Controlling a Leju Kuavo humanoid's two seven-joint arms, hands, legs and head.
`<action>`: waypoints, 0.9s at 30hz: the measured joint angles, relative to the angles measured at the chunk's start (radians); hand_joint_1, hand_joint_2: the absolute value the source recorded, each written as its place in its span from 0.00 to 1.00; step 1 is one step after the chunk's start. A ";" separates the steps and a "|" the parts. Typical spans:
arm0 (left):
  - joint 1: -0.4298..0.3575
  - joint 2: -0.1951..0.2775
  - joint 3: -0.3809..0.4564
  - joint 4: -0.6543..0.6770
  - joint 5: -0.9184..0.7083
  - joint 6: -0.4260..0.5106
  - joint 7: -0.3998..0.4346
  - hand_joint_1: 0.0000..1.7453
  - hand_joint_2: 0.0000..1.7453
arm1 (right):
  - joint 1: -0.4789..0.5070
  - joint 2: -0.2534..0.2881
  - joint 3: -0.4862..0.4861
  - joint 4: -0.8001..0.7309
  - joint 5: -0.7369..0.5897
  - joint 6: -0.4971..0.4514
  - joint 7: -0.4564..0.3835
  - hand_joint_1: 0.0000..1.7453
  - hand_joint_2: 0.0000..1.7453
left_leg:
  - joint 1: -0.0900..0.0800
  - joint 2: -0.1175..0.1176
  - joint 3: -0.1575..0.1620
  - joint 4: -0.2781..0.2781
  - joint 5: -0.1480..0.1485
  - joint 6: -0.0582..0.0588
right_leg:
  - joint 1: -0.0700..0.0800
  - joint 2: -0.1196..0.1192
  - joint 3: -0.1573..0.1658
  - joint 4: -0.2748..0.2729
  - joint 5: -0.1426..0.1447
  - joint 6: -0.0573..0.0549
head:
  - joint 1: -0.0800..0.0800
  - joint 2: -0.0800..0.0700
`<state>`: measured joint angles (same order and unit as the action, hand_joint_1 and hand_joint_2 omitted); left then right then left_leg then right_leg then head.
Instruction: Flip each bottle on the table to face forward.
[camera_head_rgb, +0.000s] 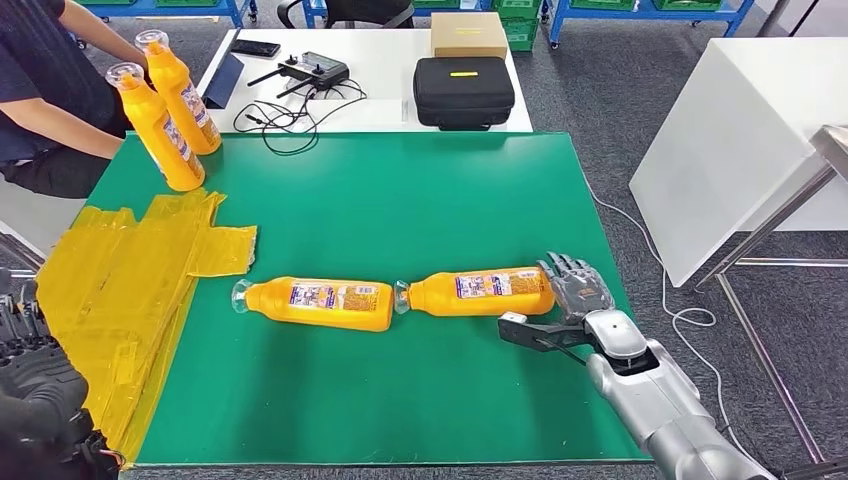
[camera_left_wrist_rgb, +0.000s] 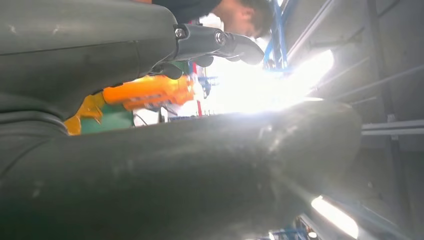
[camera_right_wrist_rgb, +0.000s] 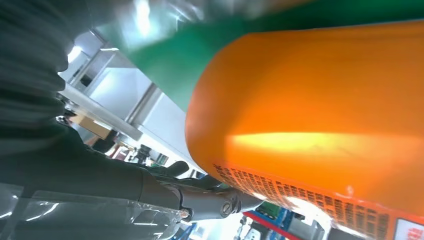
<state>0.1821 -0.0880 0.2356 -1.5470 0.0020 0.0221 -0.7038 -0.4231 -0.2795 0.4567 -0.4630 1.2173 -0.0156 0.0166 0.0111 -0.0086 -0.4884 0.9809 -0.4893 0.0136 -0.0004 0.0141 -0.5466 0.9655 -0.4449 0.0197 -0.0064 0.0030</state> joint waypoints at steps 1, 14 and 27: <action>-0.002 0.001 -0.004 0.002 0.000 0.000 0.000 0.00 0.00 | 0.006 -0.004 -0.005 -0.005 0.000 0.000 0.000 0.03 1.00 | 0.000 0.000 0.002 0.000 0.000 0.000 | 0.000 0.000 0.001 -0.001 0.000 0.000 | 0.000 0.000; -0.037 0.048 -0.037 0.043 0.034 -0.001 0.000 0.00 0.00 | 0.079 -0.031 -0.080 -0.052 -0.016 0.010 -0.086 0.45 1.00 | 0.000 0.006 0.004 0.000 -0.003 0.003 | 0.000 0.008 0.013 -0.004 0.000 0.002 | 0.000 0.000; -0.047 0.069 -0.041 0.053 0.040 -0.022 0.000 0.00 0.00 | 0.101 -0.005 -0.116 -0.056 -0.004 -0.009 -0.098 0.00 0.00 | 0.002 0.008 0.001 0.000 -0.003 0.003 | 0.002 0.010 0.013 -0.004 0.000 0.002 | -0.003 0.000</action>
<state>0.1348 -0.0187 0.1946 -1.4936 0.0422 0.0003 -0.7038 -0.3218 -0.2850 0.3411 -0.5194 1.2130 -0.0247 -0.0818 0.0132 -0.0009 -0.4875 0.9809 -0.4924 0.0166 0.0015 0.0246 -0.5339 0.9619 -0.4445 0.0213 -0.0094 0.0031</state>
